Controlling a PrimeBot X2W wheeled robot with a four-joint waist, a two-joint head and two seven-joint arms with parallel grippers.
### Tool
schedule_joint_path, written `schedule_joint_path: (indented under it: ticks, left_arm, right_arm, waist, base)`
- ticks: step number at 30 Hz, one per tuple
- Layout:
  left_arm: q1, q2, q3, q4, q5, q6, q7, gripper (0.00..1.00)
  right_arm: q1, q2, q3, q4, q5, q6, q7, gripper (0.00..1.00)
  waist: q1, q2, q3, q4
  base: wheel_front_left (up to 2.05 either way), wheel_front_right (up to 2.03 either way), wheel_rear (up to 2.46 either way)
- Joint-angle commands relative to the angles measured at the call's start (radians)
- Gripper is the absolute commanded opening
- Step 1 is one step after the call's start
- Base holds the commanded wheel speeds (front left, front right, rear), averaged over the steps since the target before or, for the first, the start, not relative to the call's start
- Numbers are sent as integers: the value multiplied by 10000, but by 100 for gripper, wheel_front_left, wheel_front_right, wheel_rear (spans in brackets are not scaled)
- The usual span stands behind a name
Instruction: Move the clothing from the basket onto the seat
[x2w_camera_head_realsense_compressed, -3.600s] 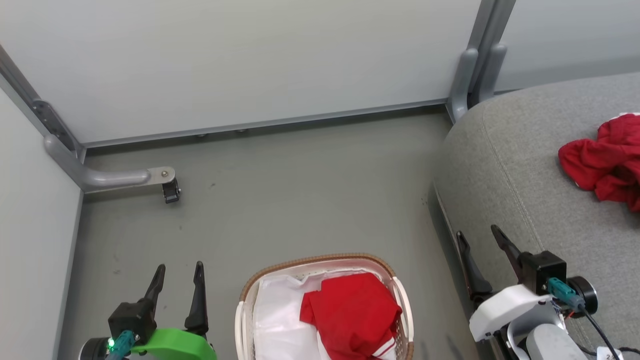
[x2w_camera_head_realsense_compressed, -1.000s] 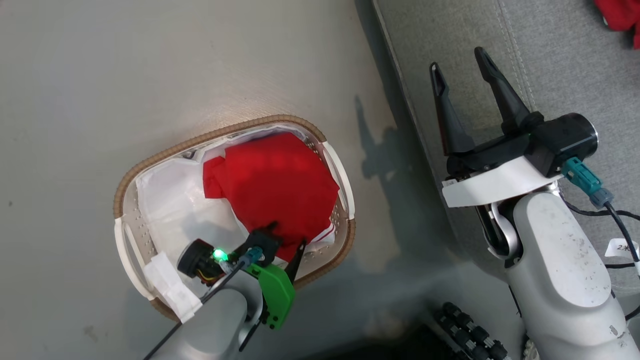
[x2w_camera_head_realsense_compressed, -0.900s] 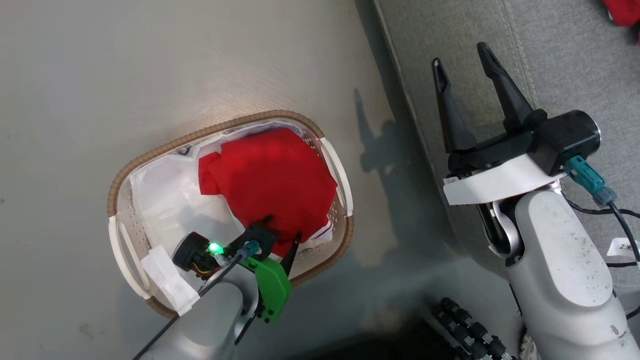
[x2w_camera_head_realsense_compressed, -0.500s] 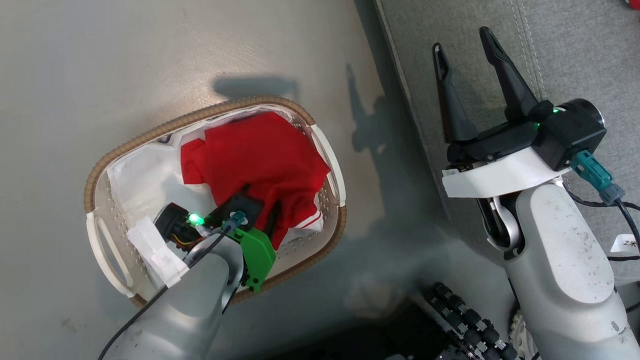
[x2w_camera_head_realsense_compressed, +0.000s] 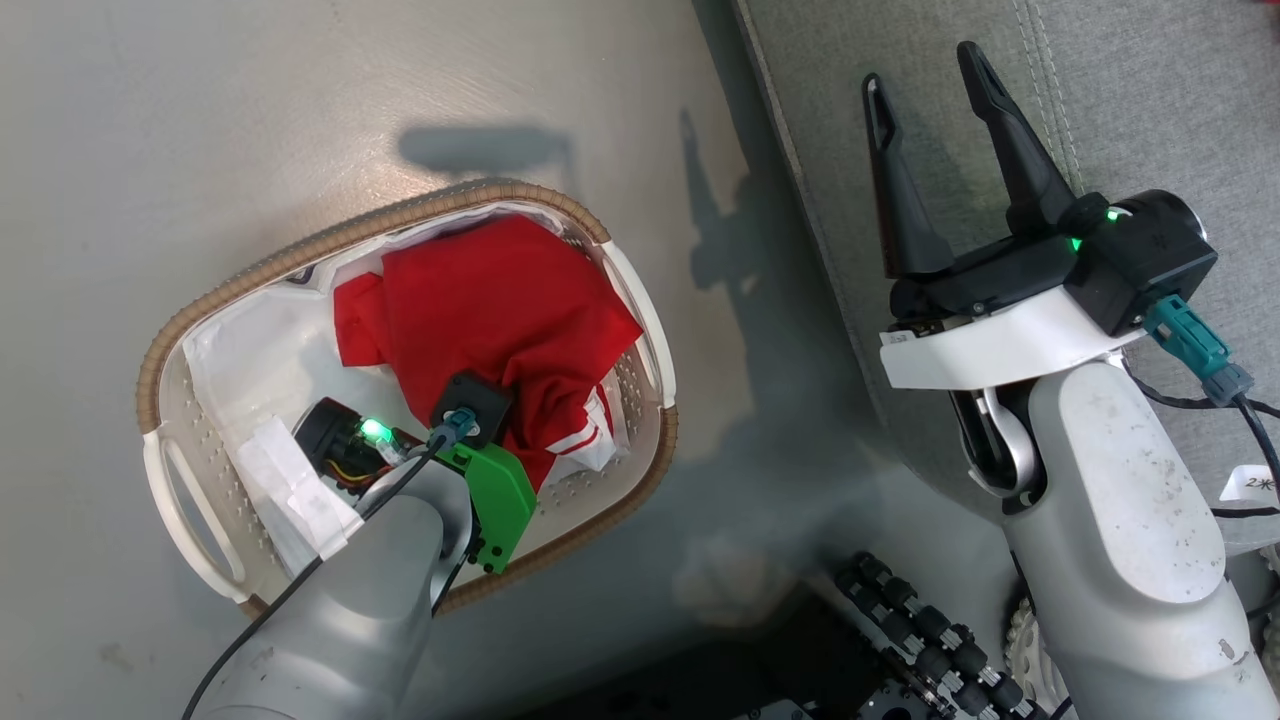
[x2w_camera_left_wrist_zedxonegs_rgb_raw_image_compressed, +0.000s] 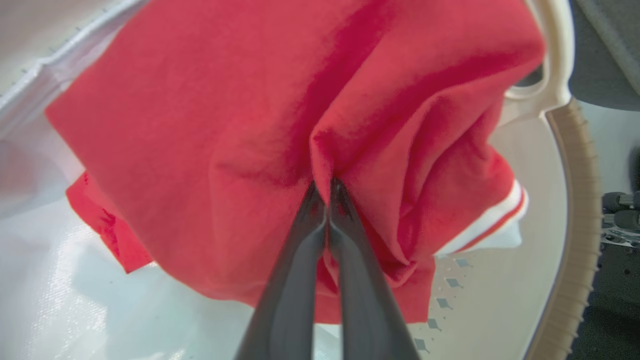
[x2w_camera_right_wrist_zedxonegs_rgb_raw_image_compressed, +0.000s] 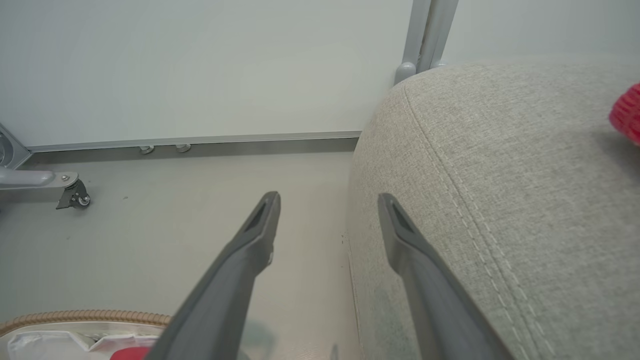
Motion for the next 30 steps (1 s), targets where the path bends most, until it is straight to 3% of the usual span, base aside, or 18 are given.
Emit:
schedule_joint_path:
  ticks: [1, 13, 30]
  left_arm:
    - [-165, 40, 21, 7, -37, -26, 7, 0]
    - [805, 12, 497, -800, -291, -89, 7, 0]
    - [3238, -18, 1497, -2919, -258, -171, 5, 0]
  right_arm:
    - [-86, -4, -60, -17, 51, -14, -17, 100]
    - [187, 19, -54, 462, 122, -14, -17, 100]
    - [1565, -114, 158, 1401, -23, -14, -19, 100]
  waist:
    - [-1, 0, -42, 3]
    - [-1, 0, -1251, 255]
    - [-1, 0, -4431, 1413]
  base:
    - [0, 0, 0]
    - [0, 0, 0]
    - [0, 0, 0]
